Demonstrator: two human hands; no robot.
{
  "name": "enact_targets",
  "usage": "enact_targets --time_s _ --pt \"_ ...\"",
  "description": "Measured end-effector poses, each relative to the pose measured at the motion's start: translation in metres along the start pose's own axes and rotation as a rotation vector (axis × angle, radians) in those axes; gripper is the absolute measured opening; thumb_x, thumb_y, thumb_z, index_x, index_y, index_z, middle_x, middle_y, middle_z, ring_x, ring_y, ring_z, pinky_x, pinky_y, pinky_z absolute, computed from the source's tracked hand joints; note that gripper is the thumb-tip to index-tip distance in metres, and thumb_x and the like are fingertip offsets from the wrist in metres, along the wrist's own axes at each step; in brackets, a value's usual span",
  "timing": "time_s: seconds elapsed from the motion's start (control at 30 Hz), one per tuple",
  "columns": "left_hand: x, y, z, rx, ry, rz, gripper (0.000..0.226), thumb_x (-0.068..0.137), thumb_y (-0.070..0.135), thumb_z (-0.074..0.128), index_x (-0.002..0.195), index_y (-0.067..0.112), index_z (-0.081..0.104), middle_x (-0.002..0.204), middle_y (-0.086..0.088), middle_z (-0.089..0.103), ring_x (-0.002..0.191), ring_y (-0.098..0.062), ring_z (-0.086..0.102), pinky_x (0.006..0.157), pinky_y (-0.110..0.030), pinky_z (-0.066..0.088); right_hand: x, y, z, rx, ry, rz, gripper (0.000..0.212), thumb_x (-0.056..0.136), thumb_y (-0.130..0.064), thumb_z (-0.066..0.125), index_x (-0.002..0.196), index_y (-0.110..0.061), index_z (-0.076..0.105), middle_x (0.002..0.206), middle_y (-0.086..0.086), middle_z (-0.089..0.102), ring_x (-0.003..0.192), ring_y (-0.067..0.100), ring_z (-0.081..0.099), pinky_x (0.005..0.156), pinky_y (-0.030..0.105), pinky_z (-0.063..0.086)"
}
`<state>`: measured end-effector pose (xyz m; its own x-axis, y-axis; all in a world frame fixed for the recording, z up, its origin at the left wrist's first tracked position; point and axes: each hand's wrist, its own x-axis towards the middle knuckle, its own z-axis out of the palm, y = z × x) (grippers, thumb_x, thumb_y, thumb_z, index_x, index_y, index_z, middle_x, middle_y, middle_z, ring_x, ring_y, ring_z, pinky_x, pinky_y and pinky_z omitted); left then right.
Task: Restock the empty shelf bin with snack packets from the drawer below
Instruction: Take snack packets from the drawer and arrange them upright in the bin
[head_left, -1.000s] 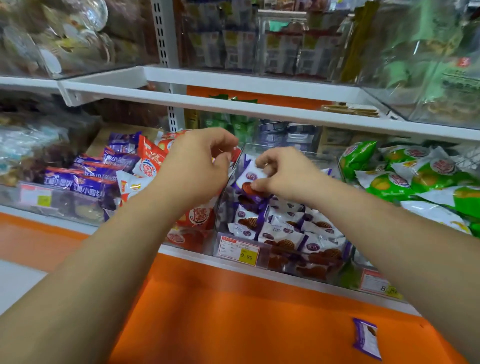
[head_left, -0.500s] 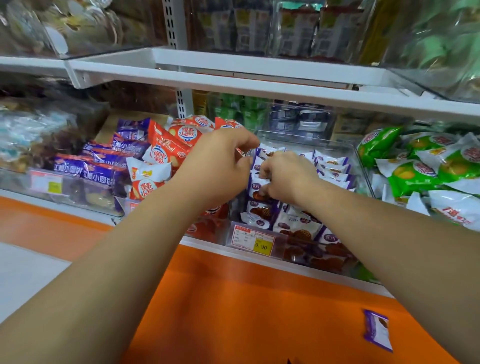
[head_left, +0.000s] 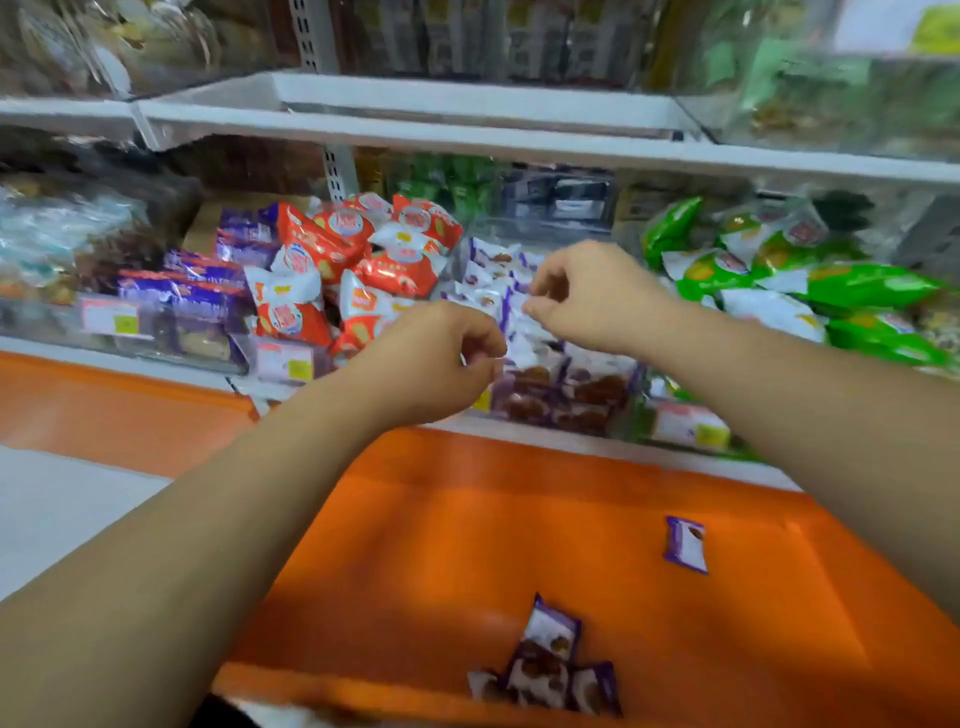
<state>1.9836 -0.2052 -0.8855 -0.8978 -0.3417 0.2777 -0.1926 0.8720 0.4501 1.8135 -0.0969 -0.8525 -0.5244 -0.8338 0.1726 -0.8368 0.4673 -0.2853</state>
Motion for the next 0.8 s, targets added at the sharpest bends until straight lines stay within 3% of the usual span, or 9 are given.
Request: enact_targets --time_s 0.1,0.2,0.33,0.4,0.5,0.57,0.67,0.73,0.8 --pt "-0.019 0.019 0.027 0.001 -0.116 0.028 0.005 0.088 0.022 0.072 0.086 0.021 0.076 0.078 0.006 0.071 0.070 -0.010 0.063 0.064 -0.027 0.049 -0.055 0.008 -0.008 -0.022 -0.105 -0.027 0.024 0.090 -0.040 0.067 0.072 -0.023 0.068 0.068 -0.008 0.065 0.072 0.018 0.064 0.069 0.032 0.053" --pt "-0.032 0.038 0.059 0.045 -0.239 0.001 0.009 0.089 0.023 0.070 0.089 0.017 0.077 0.078 0.007 0.067 0.078 -0.017 0.063 0.064 -0.026 0.043 -0.102 0.018 -0.005 -0.030 -0.382 -0.031 0.032 0.093 -0.033 0.064 0.065 -0.018 0.067 0.058 0.001 0.067 0.058 0.022 0.067 0.061 0.039 0.059" --pt "-0.048 0.047 0.122 0.092 -0.498 -0.088 0.021 0.091 0.031 0.070 0.107 0.017 0.076 0.099 0.001 0.070 0.090 -0.017 0.062 0.073 -0.024 0.042 -0.142 0.046 0.027 -0.072 -0.872 0.135 0.026 0.100 -0.032 0.060 0.083 -0.013 0.067 0.078 0.009 0.077 0.073 0.030 0.075 0.062 0.042 0.063" --pt "-0.050 0.041 0.152 0.125 -0.666 -0.159 0.033 0.093 0.035 0.069 0.122 0.019 0.069 0.117 -0.001 0.066 0.102 -0.020 0.061 0.079 -0.026 0.044 -0.147 0.065 0.056 -0.119 -0.931 0.190 0.031 0.100 -0.033 0.059 0.088 -0.006 0.069 0.077 0.008 0.074 0.068 0.030 0.072 0.063 0.041 0.063" --pt "-0.050 0.028 0.192 0.099 -0.809 -0.269 0.048 0.097 0.036 0.066 0.140 0.016 0.056 0.139 -0.006 0.057 0.121 -0.027 0.058 0.088 -0.032 0.047 -0.141 0.098 0.106 -0.169 -0.915 0.227 0.036 0.101 -0.036 0.057 0.092 -0.004 0.070 0.073 0.010 0.065 0.052 0.022 0.057 0.049 0.024 0.049" --pt "-0.049 0.018 0.221 0.047 -0.869 -0.357 0.058 0.100 0.038 0.061 0.150 0.013 0.045 0.142 -0.013 0.055 0.115 -0.030 0.061 0.085 -0.036 0.049 -0.132 0.126 0.140 -0.154 -0.902 0.275 0.040 0.100 -0.042 0.059 0.107 -0.004 0.071 0.091 0.013 0.068 0.067 0.024 0.059 0.058 0.024 0.047" --pt "-0.049 0.006 0.264 -0.047 -1.013 -0.480 0.068 0.103 0.038 0.057 0.159 0.014 0.026 0.121 -0.020 0.064 0.083 -0.031 0.064 0.066 -0.037 0.045 -0.120 0.182 0.189 -0.064 -0.828 0.433 0.051 0.098 -0.048 0.061 0.134 -0.012 0.063 0.134 0.012 0.063 0.117 0.030 0.062 0.097 0.034 0.052" --pt "-0.051 -0.001 0.290 -0.050 -1.105 -0.541 0.077 0.102 0.043 0.057 0.162 0.019 0.016 0.138 -0.018 0.057 0.112 -0.037 0.062 0.077 -0.039 0.048 -0.117 0.215 0.215 0.010 -0.765 0.575 0.061 0.099 -0.048 0.059 0.148 -0.014 0.049 0.152 0.011 0.049 0.136 0.032 0.050 0.110 0.035 0.044" --pt "-0.058 -0.011 0.309 0.009 -1.175 -0.575 0.085 0.099 0.057 0.053 0.163 0.023 0.007 0.166 -0.014 0.022 0.144 -0.036 0.038 0.099 -0.041 0.044 -0.118 0.242 0.240 0.069 -0.697 0.708 0.070 0.099 -0.052 0.056 0.156 -0.016 0.036 0.162 0.012 0.037 0.146 0.033 0.038 0.116 0.036 0.037"
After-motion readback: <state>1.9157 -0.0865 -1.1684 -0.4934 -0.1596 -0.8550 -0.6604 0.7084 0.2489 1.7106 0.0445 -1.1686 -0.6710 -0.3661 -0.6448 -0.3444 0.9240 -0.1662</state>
